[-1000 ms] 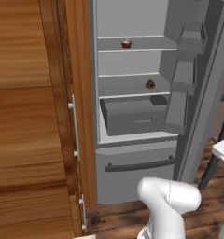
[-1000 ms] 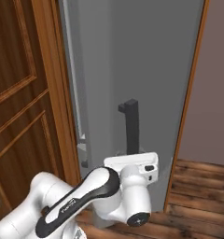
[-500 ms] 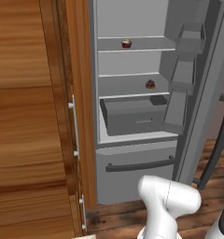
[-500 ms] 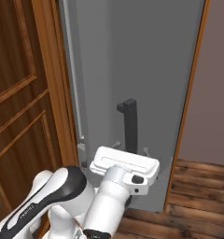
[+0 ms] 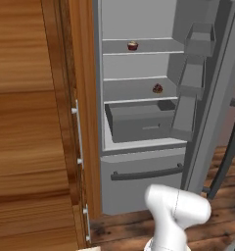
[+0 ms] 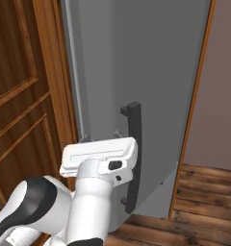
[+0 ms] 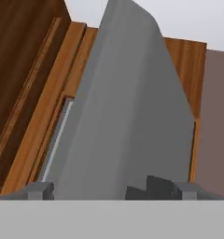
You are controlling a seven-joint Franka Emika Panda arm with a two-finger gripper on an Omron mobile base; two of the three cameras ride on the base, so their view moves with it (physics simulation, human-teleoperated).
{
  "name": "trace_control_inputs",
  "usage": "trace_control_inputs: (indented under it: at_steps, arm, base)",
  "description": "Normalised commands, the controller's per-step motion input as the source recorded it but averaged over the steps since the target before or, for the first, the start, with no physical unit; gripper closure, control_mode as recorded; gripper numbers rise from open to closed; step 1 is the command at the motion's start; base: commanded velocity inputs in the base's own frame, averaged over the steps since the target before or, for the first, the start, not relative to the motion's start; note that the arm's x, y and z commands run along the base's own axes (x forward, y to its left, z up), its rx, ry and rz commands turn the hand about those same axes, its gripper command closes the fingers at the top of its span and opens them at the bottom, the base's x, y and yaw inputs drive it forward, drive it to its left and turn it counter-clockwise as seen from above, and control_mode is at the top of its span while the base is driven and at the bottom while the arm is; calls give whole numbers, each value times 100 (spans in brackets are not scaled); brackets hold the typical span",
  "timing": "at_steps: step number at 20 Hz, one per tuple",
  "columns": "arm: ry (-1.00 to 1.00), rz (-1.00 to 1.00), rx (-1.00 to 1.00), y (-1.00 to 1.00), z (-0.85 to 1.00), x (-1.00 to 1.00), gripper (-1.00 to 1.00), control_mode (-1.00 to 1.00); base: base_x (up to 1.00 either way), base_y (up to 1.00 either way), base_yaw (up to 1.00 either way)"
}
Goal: Take the cupcake and cake from the fridge and place them on the empty tray on the dining counter.
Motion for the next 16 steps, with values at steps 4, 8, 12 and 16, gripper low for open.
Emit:
trace_control_inputs:
  at_steps: [4, 8, 12, 16]
  arm:
    - [-13, 3, -32, 100, 25, -18, -100, -100]
    - [-10, -8, -25, 100, 5, -8, -100, -100]
    - [4, -11, -16, 100, -3, 41, -100, -100]
    - [16, -5, -12, 100, -10, 79, -100, -100]
  base:
    - [0, 0, 0]
    - [0, 0, 0]
    - [0, 0, 0]
    - [0, 0, 0]
